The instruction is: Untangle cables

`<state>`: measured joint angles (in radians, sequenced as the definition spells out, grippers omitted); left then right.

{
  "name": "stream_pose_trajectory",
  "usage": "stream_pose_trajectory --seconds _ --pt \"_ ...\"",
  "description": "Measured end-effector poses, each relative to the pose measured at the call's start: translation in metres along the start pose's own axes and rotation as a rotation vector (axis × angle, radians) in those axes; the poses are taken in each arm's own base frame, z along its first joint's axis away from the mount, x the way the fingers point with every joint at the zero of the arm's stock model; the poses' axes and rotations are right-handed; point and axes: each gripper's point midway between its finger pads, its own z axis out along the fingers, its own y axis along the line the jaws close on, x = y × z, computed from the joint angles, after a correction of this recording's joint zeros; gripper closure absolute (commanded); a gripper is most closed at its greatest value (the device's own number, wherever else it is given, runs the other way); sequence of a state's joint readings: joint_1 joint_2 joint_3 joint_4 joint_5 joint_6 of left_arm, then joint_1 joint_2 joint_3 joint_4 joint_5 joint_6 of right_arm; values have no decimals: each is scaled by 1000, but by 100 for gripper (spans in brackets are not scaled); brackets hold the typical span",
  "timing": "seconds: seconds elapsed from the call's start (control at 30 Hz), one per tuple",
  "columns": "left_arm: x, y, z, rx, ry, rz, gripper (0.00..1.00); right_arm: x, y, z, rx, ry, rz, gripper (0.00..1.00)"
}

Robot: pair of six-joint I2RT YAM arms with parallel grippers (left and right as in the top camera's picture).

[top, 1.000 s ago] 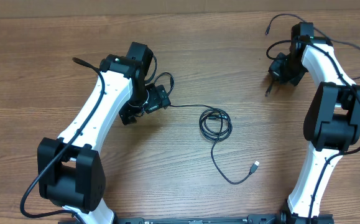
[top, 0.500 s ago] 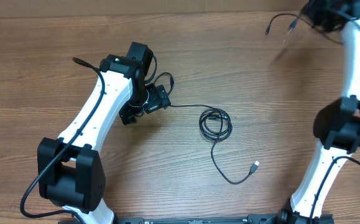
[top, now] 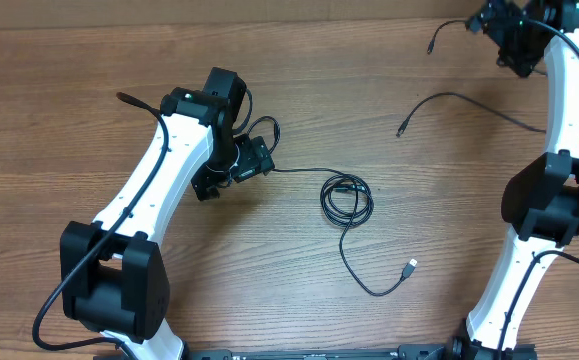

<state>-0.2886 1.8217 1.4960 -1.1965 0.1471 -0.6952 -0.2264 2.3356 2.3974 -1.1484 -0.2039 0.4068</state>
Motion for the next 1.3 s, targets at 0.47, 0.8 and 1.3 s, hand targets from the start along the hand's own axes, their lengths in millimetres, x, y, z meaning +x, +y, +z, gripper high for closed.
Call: stream_pose_trajectory --seconds 0.47,0.8,1.3 --pt "0 0 0 0 0 0 1 -36 -186 -34 308 -38 278 0" --pt "0 0 0 0 0 0 1 7 -211 39 344 138 375 6" --pt "0 0 0 -1 0 0 1 31 -204 79 372 189 501 16"
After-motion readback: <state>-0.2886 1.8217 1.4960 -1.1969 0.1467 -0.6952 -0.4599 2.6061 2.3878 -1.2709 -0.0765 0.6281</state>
